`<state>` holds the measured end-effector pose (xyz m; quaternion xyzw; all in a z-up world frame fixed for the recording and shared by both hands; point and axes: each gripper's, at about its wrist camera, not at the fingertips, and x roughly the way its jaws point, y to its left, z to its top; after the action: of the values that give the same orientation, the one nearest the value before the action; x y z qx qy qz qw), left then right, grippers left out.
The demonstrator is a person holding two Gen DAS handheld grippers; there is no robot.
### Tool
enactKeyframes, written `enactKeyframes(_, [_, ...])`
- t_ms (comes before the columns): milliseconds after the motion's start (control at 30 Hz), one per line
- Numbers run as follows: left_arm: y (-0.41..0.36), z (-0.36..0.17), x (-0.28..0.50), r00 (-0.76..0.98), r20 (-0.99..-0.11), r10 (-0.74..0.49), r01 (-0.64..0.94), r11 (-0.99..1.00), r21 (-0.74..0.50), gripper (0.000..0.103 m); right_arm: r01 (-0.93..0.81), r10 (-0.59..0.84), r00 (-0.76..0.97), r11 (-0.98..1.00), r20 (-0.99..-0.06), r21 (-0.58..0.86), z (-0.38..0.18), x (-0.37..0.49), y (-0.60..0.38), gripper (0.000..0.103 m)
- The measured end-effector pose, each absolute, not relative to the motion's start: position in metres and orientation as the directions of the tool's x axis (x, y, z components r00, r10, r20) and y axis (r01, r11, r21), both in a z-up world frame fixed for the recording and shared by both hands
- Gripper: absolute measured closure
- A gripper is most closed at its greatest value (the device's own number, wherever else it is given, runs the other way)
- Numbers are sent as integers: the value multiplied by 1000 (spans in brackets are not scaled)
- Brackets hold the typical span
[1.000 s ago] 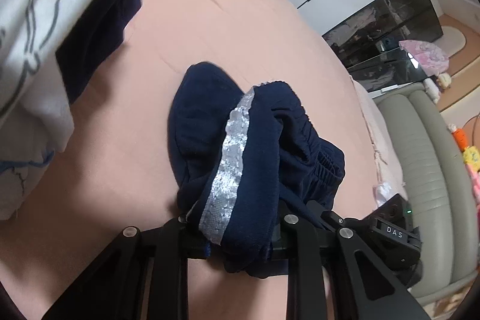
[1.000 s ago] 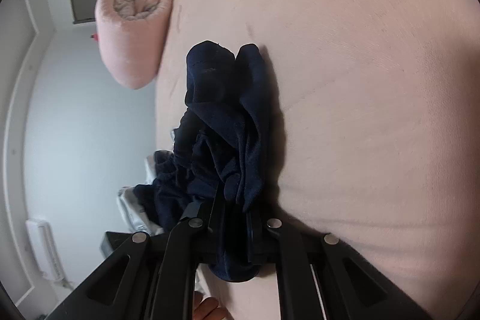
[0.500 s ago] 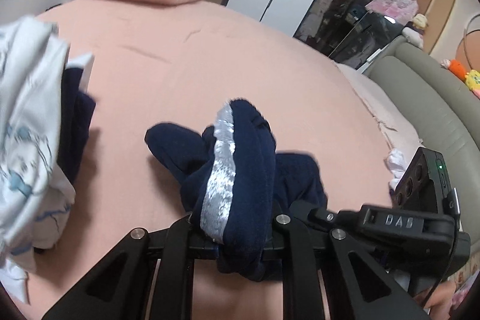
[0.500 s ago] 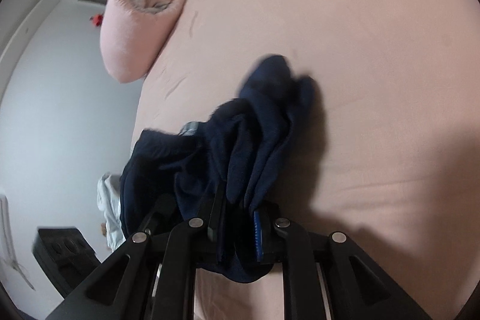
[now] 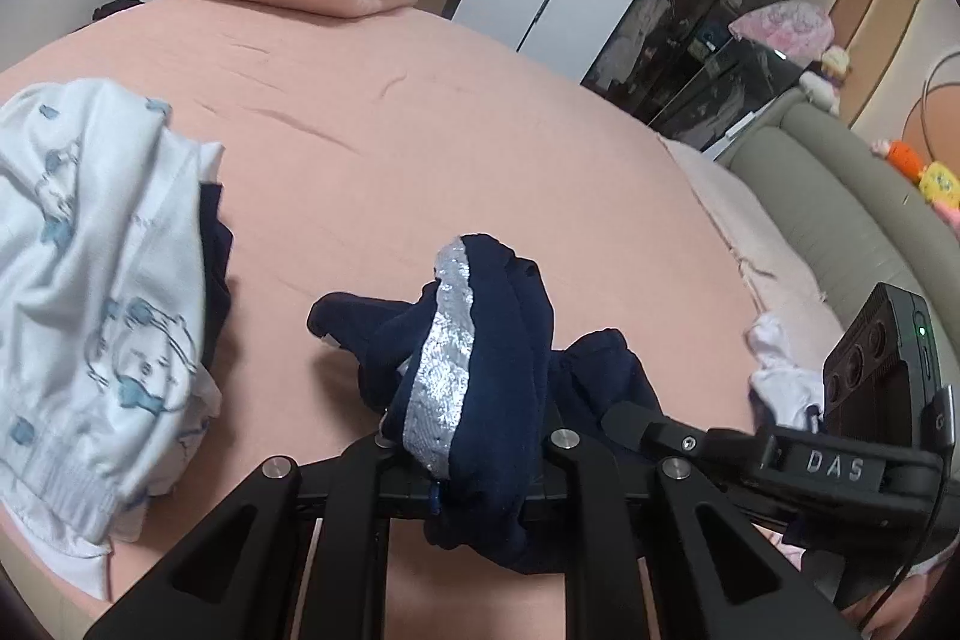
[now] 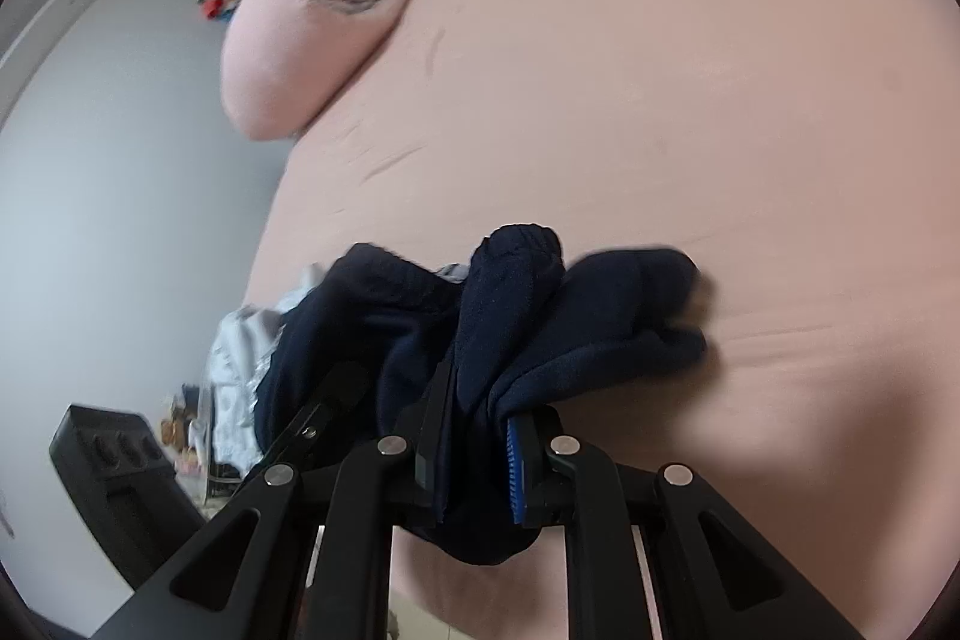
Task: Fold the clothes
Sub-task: 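Lift the navy pants with both grippers and carry them over the white shirt pile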
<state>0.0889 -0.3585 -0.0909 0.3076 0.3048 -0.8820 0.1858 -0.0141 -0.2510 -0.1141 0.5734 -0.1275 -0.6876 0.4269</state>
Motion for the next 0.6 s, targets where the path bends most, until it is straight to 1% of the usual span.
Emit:
enactKeyframes(133, [-365,-78,95,-760,-636,-131,499,-744,-444,90,517,-719,-9,-598,-695,612,-93,-4,-261,89])
enactKeyframes(300, [-367,-60,99,-771,-616,-161,487,-773,-407,90,541,-731,-7,-577,-682,612,-76,3,-270,89])
enactKeyframes(433, [-376,-50,100,-783,-606,-140,469,-773,-427,90,573,-735,-12,-561,-678,598,-60,9,-282,89])
enactKeyframes(600, [-396,-31,104,-796,-587,-144,465,-766,-443,90,604,-744,12,-527,-668,598,-39,16,-302,89])
